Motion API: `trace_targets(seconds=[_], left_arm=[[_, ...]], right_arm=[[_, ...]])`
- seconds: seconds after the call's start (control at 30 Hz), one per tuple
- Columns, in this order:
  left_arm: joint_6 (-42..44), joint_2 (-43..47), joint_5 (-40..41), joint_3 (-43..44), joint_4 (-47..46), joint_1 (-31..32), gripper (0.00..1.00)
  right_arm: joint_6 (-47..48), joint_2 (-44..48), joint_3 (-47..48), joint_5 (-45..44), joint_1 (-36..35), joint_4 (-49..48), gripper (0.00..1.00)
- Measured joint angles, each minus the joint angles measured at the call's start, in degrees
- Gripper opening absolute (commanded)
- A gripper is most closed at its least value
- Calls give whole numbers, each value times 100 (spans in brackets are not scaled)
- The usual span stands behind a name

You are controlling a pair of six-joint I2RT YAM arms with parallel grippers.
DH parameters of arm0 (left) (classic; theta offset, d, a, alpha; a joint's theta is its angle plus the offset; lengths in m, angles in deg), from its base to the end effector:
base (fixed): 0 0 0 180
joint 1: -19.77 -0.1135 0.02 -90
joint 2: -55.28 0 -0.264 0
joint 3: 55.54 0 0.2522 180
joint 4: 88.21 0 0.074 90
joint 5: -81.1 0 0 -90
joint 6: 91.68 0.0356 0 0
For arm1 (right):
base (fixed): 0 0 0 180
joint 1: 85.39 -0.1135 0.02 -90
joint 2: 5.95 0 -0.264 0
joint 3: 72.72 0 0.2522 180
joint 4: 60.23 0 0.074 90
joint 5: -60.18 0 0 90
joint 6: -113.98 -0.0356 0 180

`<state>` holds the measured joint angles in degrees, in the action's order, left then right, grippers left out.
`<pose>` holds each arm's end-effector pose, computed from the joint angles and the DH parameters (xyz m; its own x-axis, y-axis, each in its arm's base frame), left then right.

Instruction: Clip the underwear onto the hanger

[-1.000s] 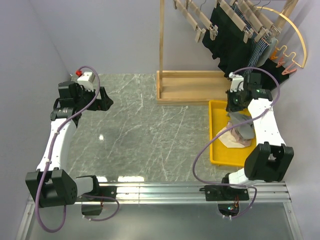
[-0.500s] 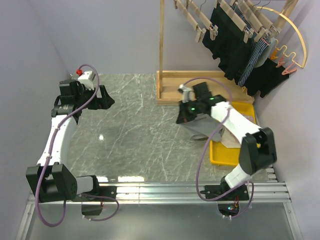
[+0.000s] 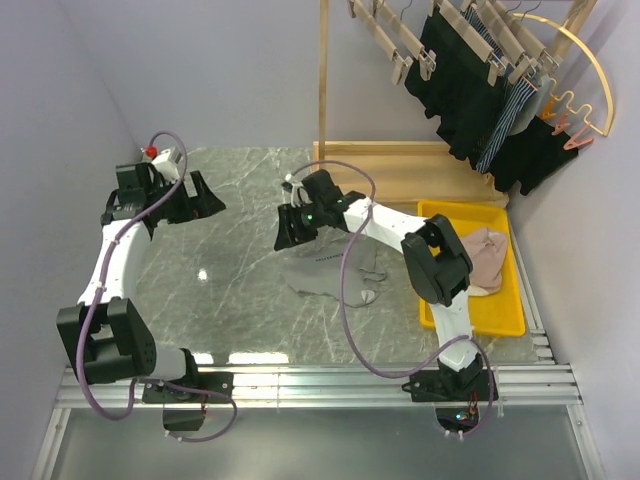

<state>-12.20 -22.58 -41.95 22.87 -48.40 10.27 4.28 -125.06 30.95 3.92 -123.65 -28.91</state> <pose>0.2962 0.0299 0.3083 -0.6645 -0.2664 -0.6983 0.1595 0.8623 -0.4807 0.3509 0.3019 0.2015 -0.8128 -0.2840 -0.5086 -0.5733 0.5450 0.6119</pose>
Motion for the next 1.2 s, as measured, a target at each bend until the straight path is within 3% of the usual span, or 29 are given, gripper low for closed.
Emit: trace_targets(seconds=[0.1,0.2,0.4,0.53,0.73,1.2], left_arm=[[-81,-101,-107,-37,-33,-127,99],[-138,-122,-240,-273,-170,-74,92],[-256,-669,-284,-627,-286,625,69],[-529,-1174,-260,-852,-374,1154,54],[-896,-1504,42,-957,-577,1714,55],[-1628,-2227,367,-1012,-957,2573,49]], right_arm=[[142,59,197,9,50,96,55],[457,446,66,-59,433,372,48],[1373,1073,-4,-964,1709,1445,51],[1893,1215,-251,-1683,2116,1976,51],[2238,1029,-411,-1832,2455,2433,51],[2277,146,-437,-1180,2610,2487,49]])
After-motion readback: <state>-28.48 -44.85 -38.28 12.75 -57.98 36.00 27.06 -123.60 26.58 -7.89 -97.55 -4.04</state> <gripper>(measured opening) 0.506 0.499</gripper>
